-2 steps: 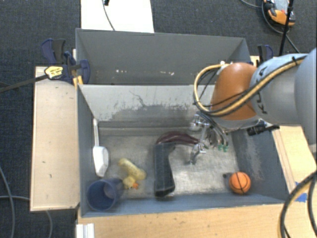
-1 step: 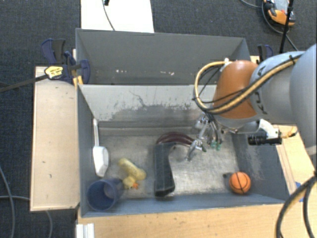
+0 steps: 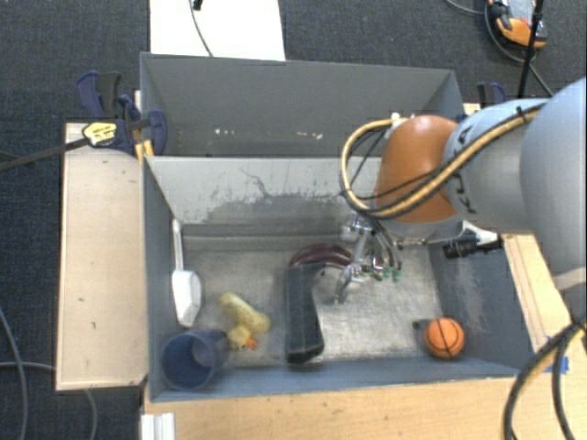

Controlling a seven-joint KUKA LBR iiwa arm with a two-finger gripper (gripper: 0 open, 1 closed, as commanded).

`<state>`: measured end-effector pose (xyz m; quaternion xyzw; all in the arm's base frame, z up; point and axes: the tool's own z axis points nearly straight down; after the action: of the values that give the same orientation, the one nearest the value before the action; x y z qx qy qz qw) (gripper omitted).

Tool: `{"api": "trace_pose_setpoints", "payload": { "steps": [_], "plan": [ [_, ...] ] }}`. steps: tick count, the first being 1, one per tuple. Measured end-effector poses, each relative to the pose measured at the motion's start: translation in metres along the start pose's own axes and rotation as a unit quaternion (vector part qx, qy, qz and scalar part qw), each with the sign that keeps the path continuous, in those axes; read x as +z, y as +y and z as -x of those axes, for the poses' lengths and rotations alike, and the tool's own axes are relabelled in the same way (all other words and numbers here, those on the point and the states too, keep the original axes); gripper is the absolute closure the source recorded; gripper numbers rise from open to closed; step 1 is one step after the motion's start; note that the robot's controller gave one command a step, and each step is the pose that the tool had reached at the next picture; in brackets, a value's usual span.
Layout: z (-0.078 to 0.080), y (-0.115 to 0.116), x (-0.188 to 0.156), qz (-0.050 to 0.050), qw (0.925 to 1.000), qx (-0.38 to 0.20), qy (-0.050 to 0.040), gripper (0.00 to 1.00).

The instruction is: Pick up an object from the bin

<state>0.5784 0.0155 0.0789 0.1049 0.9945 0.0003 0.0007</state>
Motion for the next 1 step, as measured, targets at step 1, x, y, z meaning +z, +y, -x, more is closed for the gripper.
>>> {"api": "trace_pose_setpoints", "payload": {
  "steps": [1],
  "plan": [
    [-0.0020,0.0066,0.0043,0.000,0.9986,0.053,-0.0046,1.00]
  ]
}}
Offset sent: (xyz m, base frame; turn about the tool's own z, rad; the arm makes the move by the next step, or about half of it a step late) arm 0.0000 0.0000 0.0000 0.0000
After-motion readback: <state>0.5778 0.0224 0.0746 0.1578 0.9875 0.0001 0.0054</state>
